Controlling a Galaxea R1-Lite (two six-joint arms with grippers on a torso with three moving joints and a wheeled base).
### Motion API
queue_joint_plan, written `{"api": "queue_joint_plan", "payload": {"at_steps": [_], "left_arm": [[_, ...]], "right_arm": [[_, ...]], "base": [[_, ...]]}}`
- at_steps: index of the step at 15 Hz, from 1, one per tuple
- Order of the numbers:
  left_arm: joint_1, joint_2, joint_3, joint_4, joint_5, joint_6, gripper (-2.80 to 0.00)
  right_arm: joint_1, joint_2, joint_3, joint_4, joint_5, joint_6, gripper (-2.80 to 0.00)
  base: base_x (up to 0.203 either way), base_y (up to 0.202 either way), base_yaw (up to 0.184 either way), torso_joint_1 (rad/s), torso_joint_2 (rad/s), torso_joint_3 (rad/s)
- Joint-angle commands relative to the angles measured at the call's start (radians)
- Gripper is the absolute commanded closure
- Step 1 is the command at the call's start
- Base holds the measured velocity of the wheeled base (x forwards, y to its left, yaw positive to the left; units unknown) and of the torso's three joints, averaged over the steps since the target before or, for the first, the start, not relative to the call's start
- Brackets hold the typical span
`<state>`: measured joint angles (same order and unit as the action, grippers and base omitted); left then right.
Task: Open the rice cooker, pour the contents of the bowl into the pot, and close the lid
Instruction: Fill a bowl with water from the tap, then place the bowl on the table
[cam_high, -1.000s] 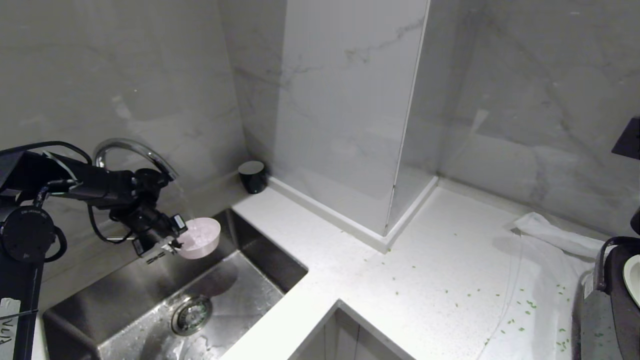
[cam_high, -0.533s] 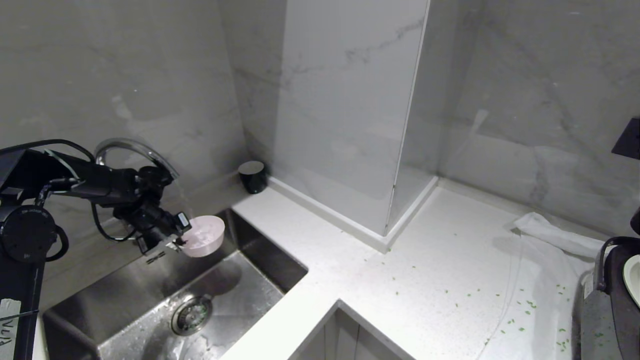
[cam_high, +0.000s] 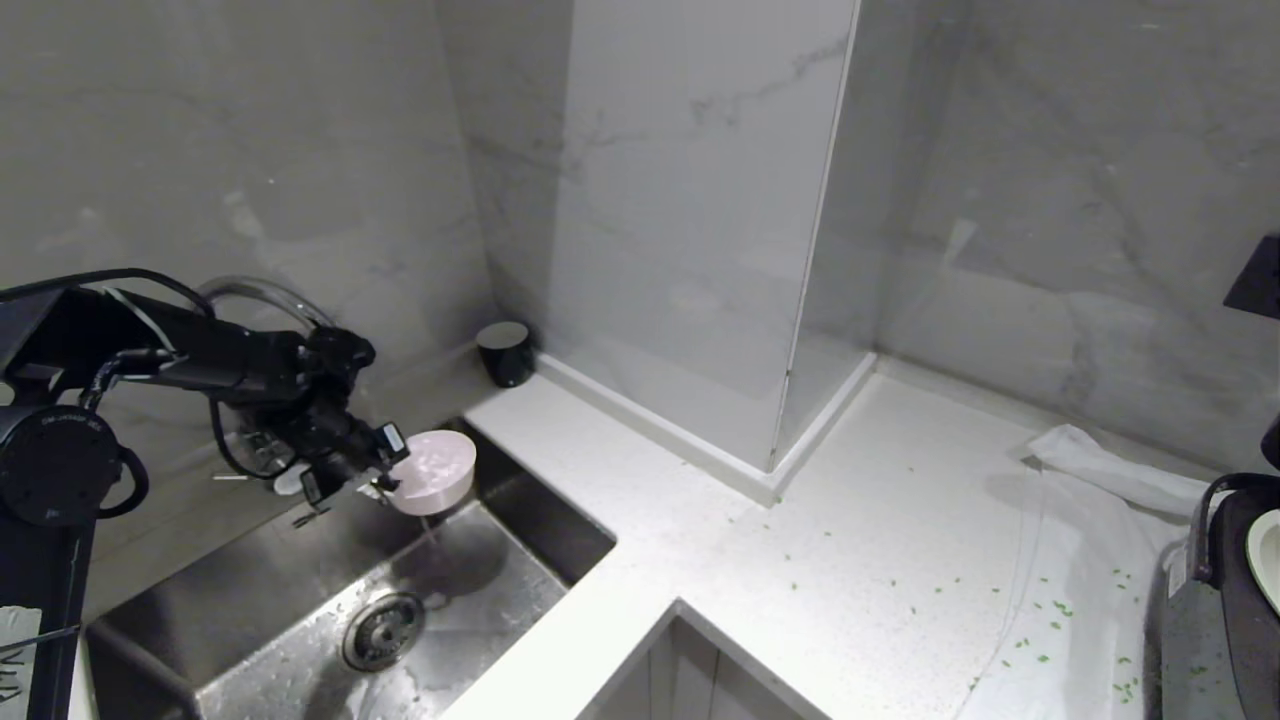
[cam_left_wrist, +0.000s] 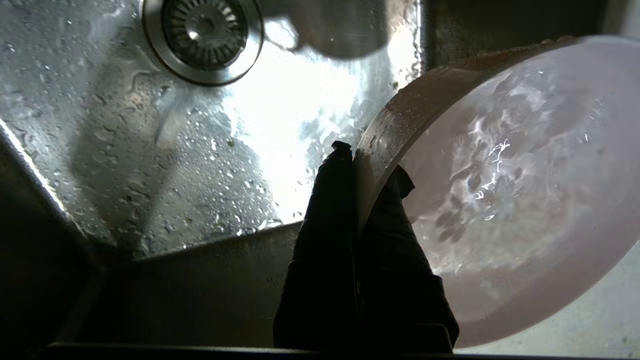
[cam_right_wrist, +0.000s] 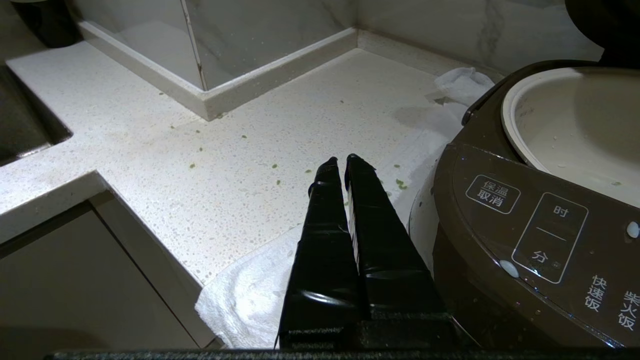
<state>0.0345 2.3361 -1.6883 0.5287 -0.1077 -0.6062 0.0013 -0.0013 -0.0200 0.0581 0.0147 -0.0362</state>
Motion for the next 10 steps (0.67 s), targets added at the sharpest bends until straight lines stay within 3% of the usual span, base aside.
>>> {"api": "queue_joint_plan", "payload": {"at_steps": [1, 10], "left_arm": [[-0.056, -0.034, 0.008, 0.004, 0.000, -0.024, 0.00], [-0.278, -0.035, -0.015, 0.004, 0.007, -0.118, 0.00]], "right_arm": [[0.000, 0.000, 0.000, 0.000, 0.001, -0.001, 0.00], [0.000, 0.001, 0.000, 0.000, 0.001, -0.001, 0.00]], "base": [[0.000, 0.000, 0.000, 0.000, 0.00, 0.000], [0.000, 0.000, 0.000, 0.000, 0.00, 0.000]]}}
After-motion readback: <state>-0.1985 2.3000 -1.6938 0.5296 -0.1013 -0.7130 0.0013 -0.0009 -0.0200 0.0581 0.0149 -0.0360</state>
